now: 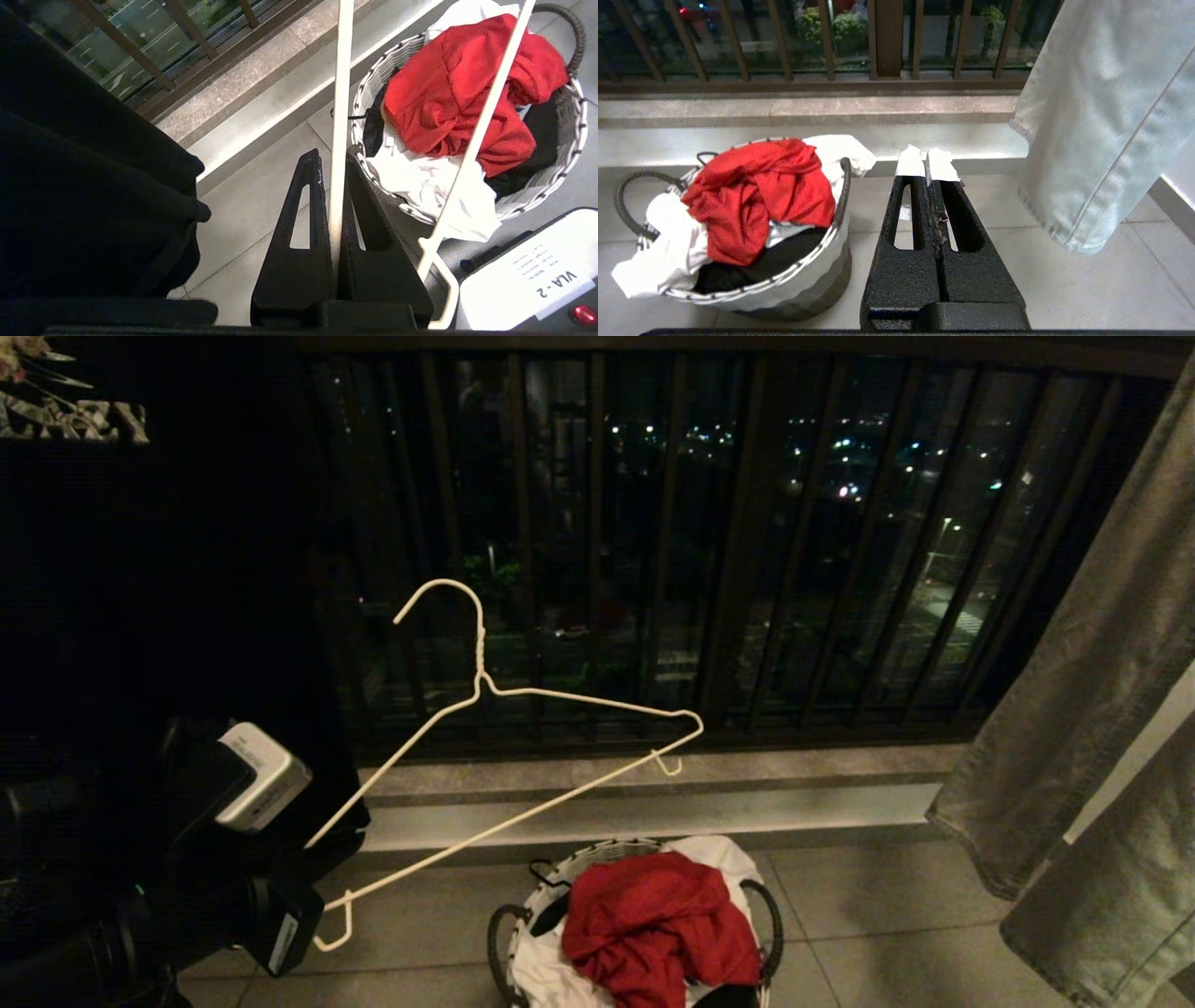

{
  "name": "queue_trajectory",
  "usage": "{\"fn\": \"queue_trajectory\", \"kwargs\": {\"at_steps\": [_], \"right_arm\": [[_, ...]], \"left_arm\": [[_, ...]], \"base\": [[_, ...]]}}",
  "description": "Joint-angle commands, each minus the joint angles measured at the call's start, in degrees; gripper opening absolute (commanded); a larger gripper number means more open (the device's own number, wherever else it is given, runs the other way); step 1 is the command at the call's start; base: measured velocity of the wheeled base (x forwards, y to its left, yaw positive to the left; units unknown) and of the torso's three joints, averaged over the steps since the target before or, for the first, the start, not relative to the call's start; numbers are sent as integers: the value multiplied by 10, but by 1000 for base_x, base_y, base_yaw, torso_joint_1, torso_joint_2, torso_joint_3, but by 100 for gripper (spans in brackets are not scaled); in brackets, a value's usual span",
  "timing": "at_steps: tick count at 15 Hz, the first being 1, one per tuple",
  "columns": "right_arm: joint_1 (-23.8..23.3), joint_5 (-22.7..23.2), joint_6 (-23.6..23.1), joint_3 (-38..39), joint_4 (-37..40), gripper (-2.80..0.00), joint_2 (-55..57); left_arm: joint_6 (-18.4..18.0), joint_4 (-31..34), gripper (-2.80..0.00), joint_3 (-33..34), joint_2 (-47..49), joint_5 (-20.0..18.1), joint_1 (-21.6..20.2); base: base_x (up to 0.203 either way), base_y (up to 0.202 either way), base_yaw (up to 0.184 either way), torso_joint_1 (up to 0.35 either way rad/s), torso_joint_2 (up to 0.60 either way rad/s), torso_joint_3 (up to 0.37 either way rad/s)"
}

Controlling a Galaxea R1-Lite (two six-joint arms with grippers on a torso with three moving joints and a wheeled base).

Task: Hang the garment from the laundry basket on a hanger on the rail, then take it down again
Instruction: Pick up clothes from the basket

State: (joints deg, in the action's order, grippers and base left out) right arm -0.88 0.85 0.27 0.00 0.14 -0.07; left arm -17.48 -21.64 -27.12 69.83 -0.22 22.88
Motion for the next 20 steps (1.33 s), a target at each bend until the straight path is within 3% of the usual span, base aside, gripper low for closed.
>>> {"fn": "queue_trajectory", "kwargs": {"at_steps": [1, 8, 13, 20], "right_arm": [[0, 0, 0, 0, -1, -280, 0], [0, 1, -6, 0, -1, -280, 0], [0, 16, -52, 0, 2, -280, 0], [2, 17, -55, 0, 4, -280, 0]], "left_arm": [[-1, -2, -280, 1, 2, 0, 0], [20, -1, -280, 13, -8, -5, 8], [54, 3, -280, -3, -26, -4, 9], [54, 6, -280, 18, -17, 18, 5]], "base": [[0, 0, 0, -34, 159, 139], [0, 0, 0, -2, 27, 22], [0, 0, 0, 0, 0, 0], [0, 0, 0, 0, 0, 0]]}}
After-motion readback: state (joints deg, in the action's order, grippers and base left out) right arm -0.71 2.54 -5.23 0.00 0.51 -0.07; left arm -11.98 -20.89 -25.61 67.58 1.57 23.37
